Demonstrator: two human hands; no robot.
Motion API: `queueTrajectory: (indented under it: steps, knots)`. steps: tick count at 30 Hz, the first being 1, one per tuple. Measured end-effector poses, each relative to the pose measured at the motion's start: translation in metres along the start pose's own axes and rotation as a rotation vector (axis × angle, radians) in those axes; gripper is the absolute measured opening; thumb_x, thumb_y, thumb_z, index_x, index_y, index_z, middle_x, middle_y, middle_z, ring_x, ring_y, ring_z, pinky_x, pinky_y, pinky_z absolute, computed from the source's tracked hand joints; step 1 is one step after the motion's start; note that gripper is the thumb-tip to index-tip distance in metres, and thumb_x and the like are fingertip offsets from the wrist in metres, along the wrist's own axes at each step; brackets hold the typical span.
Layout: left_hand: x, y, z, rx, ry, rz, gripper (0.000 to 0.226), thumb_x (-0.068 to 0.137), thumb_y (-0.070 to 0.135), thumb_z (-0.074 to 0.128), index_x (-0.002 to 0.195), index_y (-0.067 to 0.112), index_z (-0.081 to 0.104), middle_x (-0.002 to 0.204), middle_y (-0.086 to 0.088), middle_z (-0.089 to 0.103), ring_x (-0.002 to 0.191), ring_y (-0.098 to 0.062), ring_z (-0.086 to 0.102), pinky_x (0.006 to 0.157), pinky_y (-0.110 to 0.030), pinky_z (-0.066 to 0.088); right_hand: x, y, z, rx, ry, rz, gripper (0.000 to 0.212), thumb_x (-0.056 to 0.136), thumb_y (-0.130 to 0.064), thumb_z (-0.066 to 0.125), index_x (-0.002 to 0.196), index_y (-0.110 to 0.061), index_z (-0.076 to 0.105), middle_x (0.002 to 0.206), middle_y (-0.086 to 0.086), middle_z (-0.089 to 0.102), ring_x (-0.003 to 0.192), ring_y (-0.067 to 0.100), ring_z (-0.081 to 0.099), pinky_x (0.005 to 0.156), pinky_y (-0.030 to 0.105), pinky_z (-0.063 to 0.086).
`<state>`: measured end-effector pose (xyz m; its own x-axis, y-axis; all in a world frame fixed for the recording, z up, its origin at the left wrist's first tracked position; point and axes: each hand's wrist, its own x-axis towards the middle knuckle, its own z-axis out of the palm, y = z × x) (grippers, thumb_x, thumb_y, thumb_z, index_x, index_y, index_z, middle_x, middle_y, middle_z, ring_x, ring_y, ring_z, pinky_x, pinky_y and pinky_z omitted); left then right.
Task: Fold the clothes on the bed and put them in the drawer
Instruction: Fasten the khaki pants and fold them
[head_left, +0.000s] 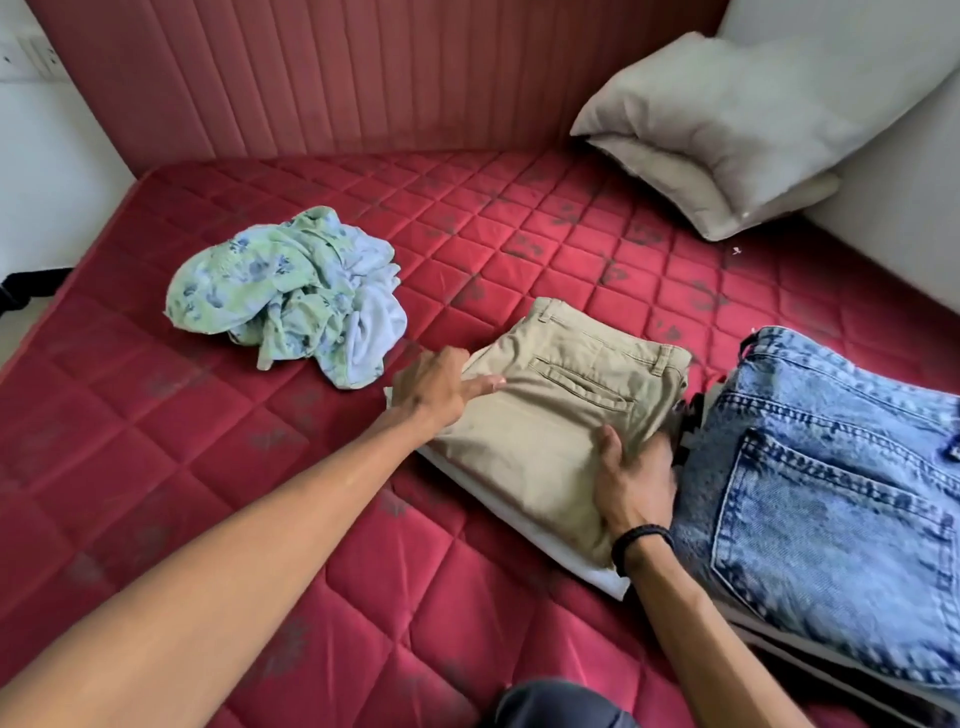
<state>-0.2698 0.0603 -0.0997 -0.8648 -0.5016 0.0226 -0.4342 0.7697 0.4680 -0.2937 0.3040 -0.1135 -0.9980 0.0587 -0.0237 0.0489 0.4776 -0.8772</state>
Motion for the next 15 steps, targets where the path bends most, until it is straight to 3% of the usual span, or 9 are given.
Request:
queueTrajectory:
  steps: [4,7,9,11,12,14,15]
  knots:
    - [-0.013,0.014,-0.006,0.062,0.012,-0.092,0.061,0.086,0.073,0.062,0.114,0.019,0.063,0.117,-0.016,0.069,0.115,-0.038,0.062,0.082,-0.041,0.044,-0.004,-0.010,0.000,-0.025,0.007,0.012,0.038,0.099,-0.034,0.062,0.114,-0.002,0.048,0.109,0.029,0.064,0.106,0.046,0.059,0.076,0.036,0.036]
    - [-0.028,0.030,-0.005,0.190,0.089,-0.067,0.054,0.095,0.058,0.062,0.134,0.024,0.047,0.131,-0.013,0.061,0.130,-0.036,0.049,0.100,-0.048,0.041,-0.008,-0.016,-0.001,-0.070,0.016,-0.037,0.049,0.100,-0.032,0.060,0.133,-0.001,0.040,0.119,0.034,0.061,0.112,0.050,0.058,0.086,0.042,0.042]
    - [-0.043,0.027,-0.002,0.278,0.207,0.063,0.066,0.094,0.049,0.066,0.149,0.030,0.035,0.147,-0.011,0.045,0.140,-0.035,0.036,0.110,-0.057,0.036,-0.014,-0.020,0.001,-0.105,0.013,-0.095,0.074,0.100,-0.025,0.059,0.156,-0.007,0.016,0.136,0.039,0.050,0.125,0.052,0.051,0.103,0.049,0.042]
    - [-0.064,0.016,0.007,0.308,0.250,0.285,0.069,0.098,0.049,0.058,0.158,0.032,0.029,0.162,-0.008,0.032,0.150,-0.036,0.026,0.118,-0.062,0.027,-0.027,-0.020,0.005,-0.178,0.013,-0.197,0.089,0.099,-0.018,0.056,0.163,-0.018,-0.006,0.157,0.038,0.023,0.145,0.048,0.028,0.118,0.053,0.027]
    - [-0.074,0.009,0.017,0.310,0.236,0.391,0.064,0.101,0.052,0.048,0.159,0.032,0.030,0.165,-0.006,0.030,0.154,-0.034,0.021,0.121,-0.063,0.022,-0.030,-0.013,0.007,-0.270,0.011,-0.290,0.090,0.099,-0.017,0.055,0.163,-0.019,-0.008,0.162,0.035,0.006,0.151,0.045,0.013,0.122,0.055,0.018]
    - [-0.091,-0.013,0.032,0.317,0.154,0.459,0.064,0.103,0.063,0.031,0.159,0.033,0.033,0.168,-0.001,0.029,0.158,-0.028,0.013,0.122,-0.065,0.016,-0.038,0.001,0.012,-0.545,-0.007,-0.591,0.081,0.096,-0.010,0.054,0.164,-0.011,0.010,0.165,0.032,-0.008,0.155,0.046,-0.006,0.123,0.064,0.005]
    - [-0.096,-0.020,0.035,0.336,0.104,0.428,0.069,0.102,0.069,0.024,0.160,0.032,0.032,0.169,0.001,0.026,0.159,-0.026,0.008,0.122,-0.065,0.015,-0.038,0.009,0.015,-0.678,-0.027,-0.746,0.075,0.091,-0.007,0.053,0.160,-0.003,0.025,0.165,0.029,-0.001,0.154,0.050,-0.004,0.120,0.070,0.004]
